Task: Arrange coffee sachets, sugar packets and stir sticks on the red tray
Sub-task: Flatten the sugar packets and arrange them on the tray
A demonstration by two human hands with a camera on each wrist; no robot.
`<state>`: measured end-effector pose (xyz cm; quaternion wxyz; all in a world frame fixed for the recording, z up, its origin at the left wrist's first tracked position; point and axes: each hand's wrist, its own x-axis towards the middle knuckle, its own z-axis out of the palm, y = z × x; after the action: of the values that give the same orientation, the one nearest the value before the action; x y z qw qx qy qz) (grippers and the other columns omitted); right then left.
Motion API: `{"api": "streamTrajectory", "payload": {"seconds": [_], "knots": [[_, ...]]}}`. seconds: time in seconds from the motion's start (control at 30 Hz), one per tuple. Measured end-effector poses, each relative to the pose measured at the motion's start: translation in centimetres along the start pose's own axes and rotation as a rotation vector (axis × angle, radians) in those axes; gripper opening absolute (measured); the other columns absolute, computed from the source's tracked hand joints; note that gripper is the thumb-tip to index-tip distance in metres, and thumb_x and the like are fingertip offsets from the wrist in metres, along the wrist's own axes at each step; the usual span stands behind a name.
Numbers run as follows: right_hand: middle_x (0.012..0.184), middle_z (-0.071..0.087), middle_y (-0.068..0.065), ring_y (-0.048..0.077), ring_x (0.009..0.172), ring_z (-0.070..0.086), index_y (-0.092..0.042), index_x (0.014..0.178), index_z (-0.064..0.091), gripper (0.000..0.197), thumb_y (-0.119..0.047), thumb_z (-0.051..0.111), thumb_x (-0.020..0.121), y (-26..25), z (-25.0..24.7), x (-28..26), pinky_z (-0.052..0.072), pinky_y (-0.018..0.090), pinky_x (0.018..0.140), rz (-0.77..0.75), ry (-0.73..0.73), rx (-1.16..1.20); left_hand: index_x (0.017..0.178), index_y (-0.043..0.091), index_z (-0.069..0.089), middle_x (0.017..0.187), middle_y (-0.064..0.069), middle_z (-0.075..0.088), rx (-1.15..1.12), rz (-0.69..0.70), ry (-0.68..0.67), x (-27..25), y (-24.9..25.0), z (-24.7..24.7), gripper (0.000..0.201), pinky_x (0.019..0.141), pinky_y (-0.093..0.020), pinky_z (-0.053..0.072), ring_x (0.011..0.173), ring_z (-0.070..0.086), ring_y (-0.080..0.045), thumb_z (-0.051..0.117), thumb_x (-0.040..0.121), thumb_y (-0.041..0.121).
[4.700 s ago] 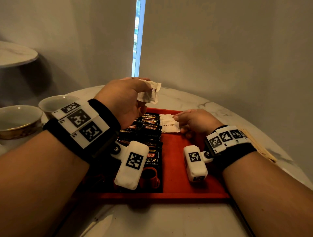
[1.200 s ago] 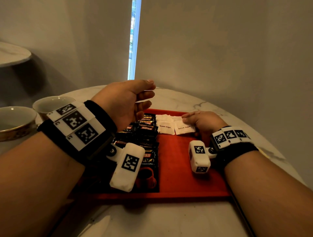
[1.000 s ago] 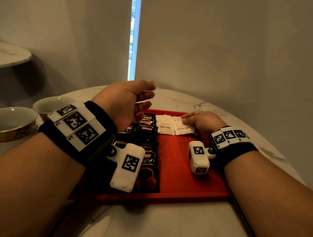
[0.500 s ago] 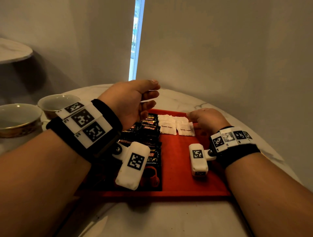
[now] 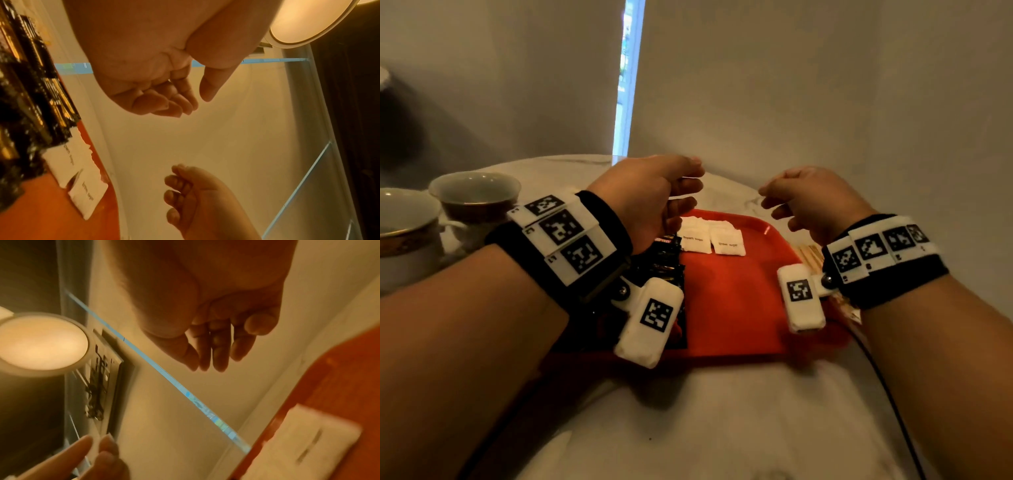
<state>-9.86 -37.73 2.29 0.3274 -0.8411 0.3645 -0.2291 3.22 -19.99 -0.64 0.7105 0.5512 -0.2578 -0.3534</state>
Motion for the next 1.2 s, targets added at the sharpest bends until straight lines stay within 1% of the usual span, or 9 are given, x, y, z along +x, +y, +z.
{"api": "streamTrajectory", "payload": {"seconds": [0.1,0.27,0.4,0.63,0.8,0.93,1.03,1.13,1.2], "knots": [[0.095,0.073,0.002,0.021,0.091,0.069,-0.016,0.097,0.072,0.014,-0.027,0.062,0.095,0.9,-3.6,-1.4,0.058,0.039,0.077,0.05,-0.047,-0.227,0.098,0.019,0.067,0.089,0.004,0.064,0.006,-0.003,-0.039,-0.5,-0.6,0.9,0.015,0.063,-0.026,0.041,0.075,0.057,-0.013,0.061,0.094,0.033],[0.097,0.073,0.004,0.021,0.091,0.068,-0.012,0.1,0.072,0.016,-0.026,0.065,0.095,4.7,-7.9,-3.8,0.056,0.038,0.077,0.219,-0.118,-0.461,0.092,0.021,0.064,0.082,0.006,0.061,0.033,-0.009,-0.119,-1.3,-1.3,2.7,0.014,0.061,-0.025,0.037,0.068,0.054,-0.01,0.058,0.096,0.032],[0.101,0.071,0.006,0.025,0.096,0.068,-0.013,0.103,0.071,0.02,-0.028,0.072,0.09,7.5,-9.0,-5.8,0.057,0.043,0.086,0.354,-0.209,-0.58,0.09,0.019,0.061,0.072,0.007,0.056,0.024,-0.02,-0.149,-1.7,-1.9,3.5,0.014,0.06,-0.025,0.033,0.061,0.051,-0.009,0.057,0.097,0.031],[0.112,0.062,-0.003,0.016,0.097,0.057,-0.02,0.117,0.064,0.045,-0.047,0.075,0.084,9.6,-9.1,-9.2,0.052,0.034,0.088,0.377,-0.307,-0.877,0.093,0.02,0.063,0.074,0.007,0.059,0.027,-0.034,-0.128,-1.9,-2.3,3.7,0.014,0.058,-0.025,0.036,0.062,0.054,-0.009,0.058,0.097,0.033],[0.134,0.059,0.001,0.02,0.113,0.056,-0.026,0.133,0.057,0.064,-0.051,0.079,0.078,11.1,-8.1,-10.3,0.047,0.031,0.095,0.341,-0.294,-0.922,0.096,0.019,0.065,0.08,0.006,0.062,0.032,-0.048,-0.108,-1.9,-2.7,3.6,0.015,0.059,-0.026,0.038,0.07,0.056,-0.012,0.06,0.096,0.034],[0.129,0.062,0.002,0.02,0.108,0.058,-0.027,0.127,0.06,0.049,-0.039,0.076,0.082,11.6,-7.7,-10.2,0.048,0.03,0.093,0.304,-0.268,-1.004,0.093,0.02,0.065,0.081,0.006,0.064,0.039,-0.054,-0.11,-1.7,-3.0,3.8,0.016,0.056,-0.027,0.038,0.071,0.057,-0.013,0.06,0.096,0.035],[0.129,0.062,0.0,0.019,0.105,0.057,-0.027,0.124,0.062,0.044,-0.042,0.073,0.084,11.1,-8.2,-10.4,0.048,0.03,0.09,0.318,-0.285,-1.006,0.094,0.02,0.066,0.083,0.005,0.065,0.043,-0.052,-0.111,-1.6,-3.1,3.8,0.016,0.057,-0.028,0.039,0.074,0.058,-0.013,0.061,0.096,0.035],[0.136,0.054,-0.002,0.017,0.109,0.052,-0.027,0.137,0.054,0.063,-0.051,0.074,0.083,10.2,-8.9,-10.6,0.048,0.031,0.083,0.416,-0.404,-0.923,0.095,0.02,0.067,0.086,0.005,0.066,0.049,-0.047,-0.105,-1.5,-3.0,3.6,0.016,0.059,-0.029,0.04,0.075,0.058,-0.013,0.061,0.095,0.035],[0.141,0.05,-0.001,0.021,0.116,0.053,-0.029,0.144,0.047,0.083,-0.051,0.083,0.073,10.0,-8.8,-10.8,0.053,0.034,0.087,0.468,-0.453,-0.918,0.095,0.02,0.066,0.088,0.005,0.066,0.05,-0.045,-0.11,-1.5,-3.0,3.5,0.016,0.06,-0.029,0.04,0.077,0.058,-0.013,0.06,0.096,0.035]]}}
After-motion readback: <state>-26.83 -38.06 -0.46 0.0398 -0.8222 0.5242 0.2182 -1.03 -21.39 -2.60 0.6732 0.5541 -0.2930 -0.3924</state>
